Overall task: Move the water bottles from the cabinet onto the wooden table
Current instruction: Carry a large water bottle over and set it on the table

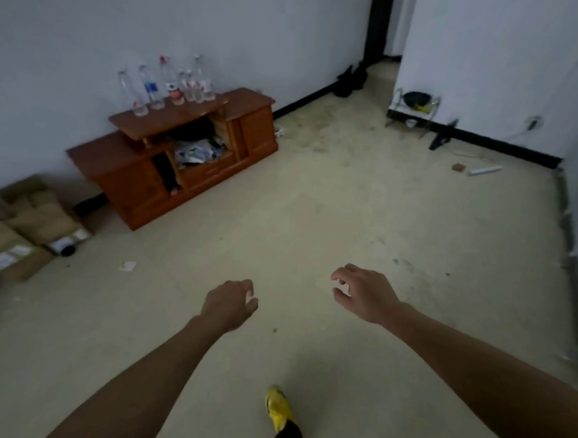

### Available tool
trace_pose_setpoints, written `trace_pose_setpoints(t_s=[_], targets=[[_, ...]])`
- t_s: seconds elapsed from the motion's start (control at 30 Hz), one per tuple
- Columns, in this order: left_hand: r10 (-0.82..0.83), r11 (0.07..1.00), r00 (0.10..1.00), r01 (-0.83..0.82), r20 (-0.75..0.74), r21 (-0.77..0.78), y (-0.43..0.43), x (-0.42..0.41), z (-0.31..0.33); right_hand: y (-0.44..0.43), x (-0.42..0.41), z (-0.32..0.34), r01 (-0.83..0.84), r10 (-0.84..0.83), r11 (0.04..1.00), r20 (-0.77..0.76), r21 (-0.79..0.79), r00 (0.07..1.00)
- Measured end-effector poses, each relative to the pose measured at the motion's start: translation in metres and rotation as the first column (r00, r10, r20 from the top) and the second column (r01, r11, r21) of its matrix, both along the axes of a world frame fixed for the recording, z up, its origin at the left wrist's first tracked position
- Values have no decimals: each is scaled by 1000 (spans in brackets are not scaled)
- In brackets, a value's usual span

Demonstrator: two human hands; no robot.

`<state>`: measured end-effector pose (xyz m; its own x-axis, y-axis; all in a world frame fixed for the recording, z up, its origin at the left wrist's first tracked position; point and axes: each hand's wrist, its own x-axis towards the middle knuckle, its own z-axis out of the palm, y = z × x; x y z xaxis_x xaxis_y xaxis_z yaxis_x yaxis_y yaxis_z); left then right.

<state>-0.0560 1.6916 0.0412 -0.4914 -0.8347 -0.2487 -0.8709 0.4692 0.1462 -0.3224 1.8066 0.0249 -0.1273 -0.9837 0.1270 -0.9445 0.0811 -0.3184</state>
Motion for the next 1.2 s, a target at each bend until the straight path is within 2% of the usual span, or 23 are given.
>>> trace_pose_setpoints(t_s=[0.17,0.47,0.57,0.8,1.0,1.2], targets=[[90,996,996,-90,-22,21,-125,-4,-12,-148,-10,-5,-92,92,996,-9,11,996],[129,991,992,-129,-13,23,-347,-26,16,-384,-37,16,-118,119,990,6,-80,993],[124,992,992,-124,5,27,-390,-34,16,-433,-45,15,-124,125,991,17,-44,992],[219,975,976,-219,-6,31,-576,-74,1,-649,-84,-3,-210,210,978,23,-20,977],[307,951,951,-308,-40,-8,-721,-104,18,-821,-116,25,-292,292,956,3,-3,956],[391,919,920,-389,-23,61,-828,-106,7,-964,-118,28,-380,380,925,-7,26,925]])
